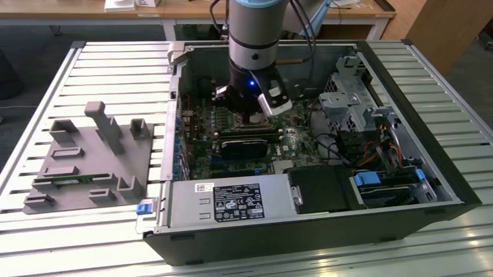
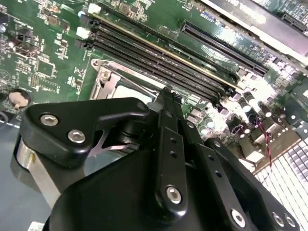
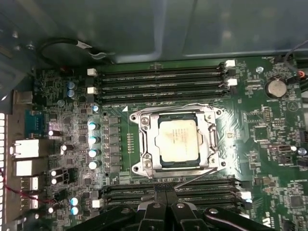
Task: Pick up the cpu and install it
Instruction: 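Install the second cpu locking lever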
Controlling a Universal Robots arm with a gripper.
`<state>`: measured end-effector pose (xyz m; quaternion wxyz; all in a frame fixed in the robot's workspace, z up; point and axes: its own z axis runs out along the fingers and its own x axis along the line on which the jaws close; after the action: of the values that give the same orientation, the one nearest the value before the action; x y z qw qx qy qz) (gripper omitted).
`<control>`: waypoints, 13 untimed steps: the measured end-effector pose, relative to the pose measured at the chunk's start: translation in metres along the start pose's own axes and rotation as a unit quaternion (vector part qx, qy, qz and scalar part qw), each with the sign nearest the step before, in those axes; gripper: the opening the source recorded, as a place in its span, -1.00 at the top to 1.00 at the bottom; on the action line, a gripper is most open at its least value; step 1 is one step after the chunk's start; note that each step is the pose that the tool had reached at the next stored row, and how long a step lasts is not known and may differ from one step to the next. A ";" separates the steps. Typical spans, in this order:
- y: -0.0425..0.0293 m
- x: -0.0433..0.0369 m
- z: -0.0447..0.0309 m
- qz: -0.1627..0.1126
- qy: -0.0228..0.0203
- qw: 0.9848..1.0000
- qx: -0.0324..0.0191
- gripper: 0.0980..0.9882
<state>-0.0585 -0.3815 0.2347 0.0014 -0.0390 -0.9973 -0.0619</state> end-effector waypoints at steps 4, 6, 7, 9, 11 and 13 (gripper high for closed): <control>-0.0006 0.0021 0.0040 0.000 0.000 1.000 -0.001 0.96; -0.0008 0.0030 0.0050 0.000 0.000 1.000 -0.002 0.96; -0.0009 0.0034 0.0054 0.000 0.000 1.000 -0.002 0.96; -0.0011 0.0053 0.0067 0.000 0.000 1.000 -0.002 0.96; -0.0016 0.0080 0.0086 0.000 0.000 1.000 -0.002 0.96; -0.0021 0.0100 0.0113 0.000 0.000 1.000 -0.002 0.96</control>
<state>-0.0687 -0.3814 0.2234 0.0015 -0.0390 -0.9972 -0.0638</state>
